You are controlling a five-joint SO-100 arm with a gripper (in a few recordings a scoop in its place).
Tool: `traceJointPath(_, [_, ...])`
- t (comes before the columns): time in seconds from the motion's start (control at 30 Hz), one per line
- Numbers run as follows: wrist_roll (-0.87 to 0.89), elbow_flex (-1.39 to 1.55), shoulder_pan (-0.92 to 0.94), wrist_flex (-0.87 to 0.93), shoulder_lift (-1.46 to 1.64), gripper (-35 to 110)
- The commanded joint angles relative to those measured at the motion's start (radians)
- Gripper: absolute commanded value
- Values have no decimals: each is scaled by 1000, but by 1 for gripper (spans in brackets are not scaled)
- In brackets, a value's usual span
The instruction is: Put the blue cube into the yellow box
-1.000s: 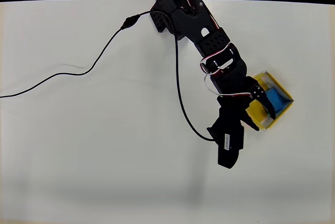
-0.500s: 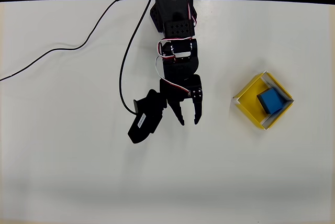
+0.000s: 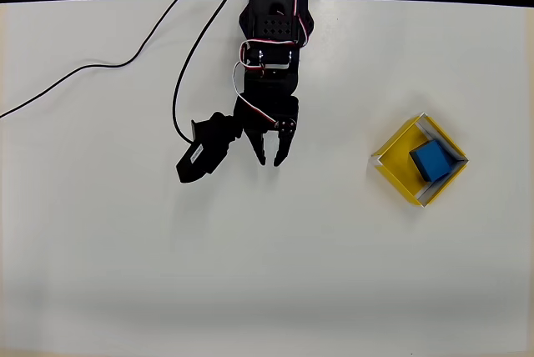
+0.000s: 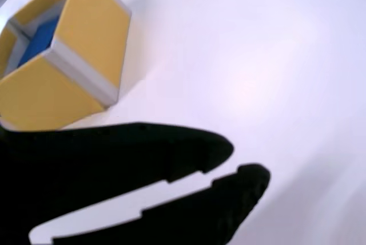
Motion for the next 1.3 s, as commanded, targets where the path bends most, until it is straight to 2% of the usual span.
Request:
traceJointPath(0.0, [-23,61,8,57,149,4])
traceJointPath(0.33, [-34,138,34,245,310,2])
traceJointPath(0.8, [-135,138,31,704,419,2])
traceJointPath(1.27, [-117,138,41,710,422,2])
